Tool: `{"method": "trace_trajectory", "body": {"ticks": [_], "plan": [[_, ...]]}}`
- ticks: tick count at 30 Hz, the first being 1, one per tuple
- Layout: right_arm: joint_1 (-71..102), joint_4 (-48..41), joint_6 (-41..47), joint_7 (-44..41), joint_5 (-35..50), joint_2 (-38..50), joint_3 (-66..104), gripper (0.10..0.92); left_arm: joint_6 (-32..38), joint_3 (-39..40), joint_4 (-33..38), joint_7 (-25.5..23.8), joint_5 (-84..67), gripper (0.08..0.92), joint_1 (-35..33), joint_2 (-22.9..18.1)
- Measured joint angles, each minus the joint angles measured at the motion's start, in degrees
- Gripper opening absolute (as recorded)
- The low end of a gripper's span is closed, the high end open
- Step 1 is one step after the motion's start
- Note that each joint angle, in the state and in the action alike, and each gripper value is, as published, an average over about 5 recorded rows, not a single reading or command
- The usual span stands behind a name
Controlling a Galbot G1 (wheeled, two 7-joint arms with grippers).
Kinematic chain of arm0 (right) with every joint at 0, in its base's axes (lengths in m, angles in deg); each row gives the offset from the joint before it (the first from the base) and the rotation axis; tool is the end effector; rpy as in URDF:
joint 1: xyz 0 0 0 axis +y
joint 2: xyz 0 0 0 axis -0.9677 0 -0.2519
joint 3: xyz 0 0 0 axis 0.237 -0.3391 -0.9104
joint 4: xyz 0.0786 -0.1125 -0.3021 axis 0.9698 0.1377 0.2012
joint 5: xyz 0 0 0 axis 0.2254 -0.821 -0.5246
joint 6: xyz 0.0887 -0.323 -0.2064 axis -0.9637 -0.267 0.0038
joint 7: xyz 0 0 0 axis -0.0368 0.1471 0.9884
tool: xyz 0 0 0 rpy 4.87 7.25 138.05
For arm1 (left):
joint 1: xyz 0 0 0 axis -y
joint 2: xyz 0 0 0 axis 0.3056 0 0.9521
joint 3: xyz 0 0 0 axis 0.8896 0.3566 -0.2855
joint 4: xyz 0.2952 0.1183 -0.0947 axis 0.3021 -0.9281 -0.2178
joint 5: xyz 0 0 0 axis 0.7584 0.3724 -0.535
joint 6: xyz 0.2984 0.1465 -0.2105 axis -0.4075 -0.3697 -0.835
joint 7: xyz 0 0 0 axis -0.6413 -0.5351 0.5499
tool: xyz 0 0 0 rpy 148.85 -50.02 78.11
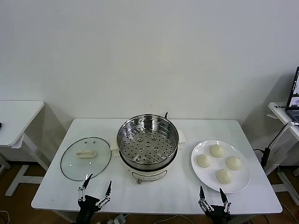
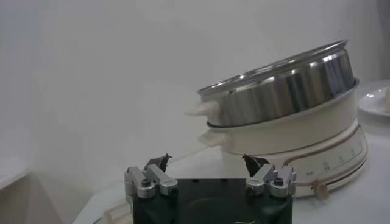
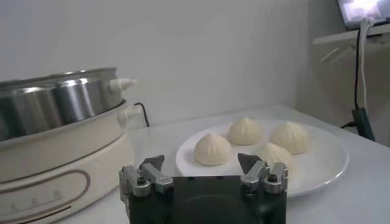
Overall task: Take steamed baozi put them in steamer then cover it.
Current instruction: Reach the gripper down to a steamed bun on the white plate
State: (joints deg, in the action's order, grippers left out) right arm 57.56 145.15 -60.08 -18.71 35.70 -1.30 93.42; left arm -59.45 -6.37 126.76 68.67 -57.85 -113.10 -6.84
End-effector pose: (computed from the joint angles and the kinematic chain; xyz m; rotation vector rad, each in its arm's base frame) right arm 0.1330 -0.0336 -0.4004 -0.1573 -2.9915 -0.2205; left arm 0.1552 0.0455 -0.3837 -0.3065 -3.0709 -0.5026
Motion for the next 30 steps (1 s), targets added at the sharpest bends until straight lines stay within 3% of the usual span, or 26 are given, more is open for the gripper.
{"method": "trace_trajectory", "body": {"ticks": [16, 24, 30], "plan": [[-13.7, -3.0, 8.7, 3.1, 6.1, 8.1, 3.3, 0.823, -1.2, 1.3, 3.8, 0.8, -0.1, 0.823, 0.0, -0.6], [-30.7, -13.2, 12.2, 0.6, 12.6, 17.4, -1.7, 0.823, -2.0, 2.1, 5.9, 0.0, -0.1, 0.823, -0.1, -0.8], [-44.9, -24.2, 13.8, -8.7, 15.8, 24.1, -9.8, 0.823, -2.2, 2.6, 7.3, -0.1, -0.5, 0.823, -0.3, -1.0]]}}
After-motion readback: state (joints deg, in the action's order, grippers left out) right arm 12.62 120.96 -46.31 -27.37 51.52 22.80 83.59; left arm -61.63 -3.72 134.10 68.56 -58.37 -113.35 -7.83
